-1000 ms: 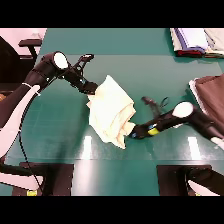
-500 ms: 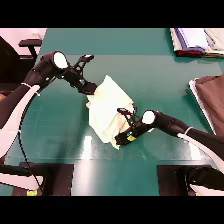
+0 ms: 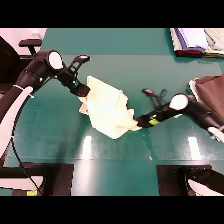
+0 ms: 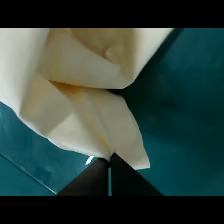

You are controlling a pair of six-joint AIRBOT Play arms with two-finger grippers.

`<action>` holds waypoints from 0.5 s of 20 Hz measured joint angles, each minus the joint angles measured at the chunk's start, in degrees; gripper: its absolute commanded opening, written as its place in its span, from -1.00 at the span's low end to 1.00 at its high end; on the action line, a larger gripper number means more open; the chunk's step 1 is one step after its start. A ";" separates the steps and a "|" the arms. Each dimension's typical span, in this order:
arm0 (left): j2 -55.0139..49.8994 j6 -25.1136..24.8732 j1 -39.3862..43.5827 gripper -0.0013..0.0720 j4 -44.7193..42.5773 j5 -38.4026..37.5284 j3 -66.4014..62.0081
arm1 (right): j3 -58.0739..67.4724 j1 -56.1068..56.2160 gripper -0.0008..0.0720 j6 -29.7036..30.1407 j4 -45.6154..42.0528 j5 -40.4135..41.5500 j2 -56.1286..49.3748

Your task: Fold the shirts.

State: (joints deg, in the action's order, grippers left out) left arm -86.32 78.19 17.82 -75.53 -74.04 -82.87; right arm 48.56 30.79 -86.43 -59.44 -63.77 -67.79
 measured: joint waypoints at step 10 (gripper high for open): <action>0.15 -1.95 0.07 -0.90 8.66 7.13 8.24 | -0.81 -9.11 -0.93 -0.70 -1.68 -2.10 6.21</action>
State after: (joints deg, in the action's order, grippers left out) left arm -86.17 76.25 17.89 -66.87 -66.92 -74.63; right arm 47.75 21.67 -87.13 -61.12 -65.87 -61.58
